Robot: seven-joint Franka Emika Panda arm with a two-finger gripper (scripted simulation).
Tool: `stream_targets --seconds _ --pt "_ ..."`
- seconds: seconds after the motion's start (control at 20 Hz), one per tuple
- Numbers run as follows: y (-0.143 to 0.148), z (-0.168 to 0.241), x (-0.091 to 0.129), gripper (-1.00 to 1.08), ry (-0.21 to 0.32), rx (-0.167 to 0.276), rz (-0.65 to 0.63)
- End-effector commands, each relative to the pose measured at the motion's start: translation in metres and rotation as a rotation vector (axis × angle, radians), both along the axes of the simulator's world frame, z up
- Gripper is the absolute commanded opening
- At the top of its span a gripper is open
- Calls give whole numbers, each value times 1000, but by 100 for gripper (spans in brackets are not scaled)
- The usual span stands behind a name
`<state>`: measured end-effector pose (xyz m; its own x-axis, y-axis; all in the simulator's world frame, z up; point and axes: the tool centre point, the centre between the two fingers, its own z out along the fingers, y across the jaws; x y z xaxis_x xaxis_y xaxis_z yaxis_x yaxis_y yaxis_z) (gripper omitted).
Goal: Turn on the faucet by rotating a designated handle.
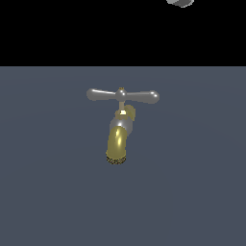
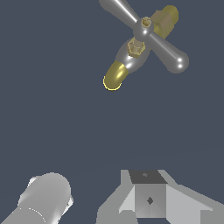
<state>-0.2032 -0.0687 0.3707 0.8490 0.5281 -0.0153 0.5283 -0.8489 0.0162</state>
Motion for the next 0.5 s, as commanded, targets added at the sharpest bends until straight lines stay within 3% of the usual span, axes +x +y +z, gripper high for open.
stream_targets --seconds 0.0,0.45 --pt "-6 -12 8 -100 0 1 61" --pt "-21 -56 40 -100 2 3 271"
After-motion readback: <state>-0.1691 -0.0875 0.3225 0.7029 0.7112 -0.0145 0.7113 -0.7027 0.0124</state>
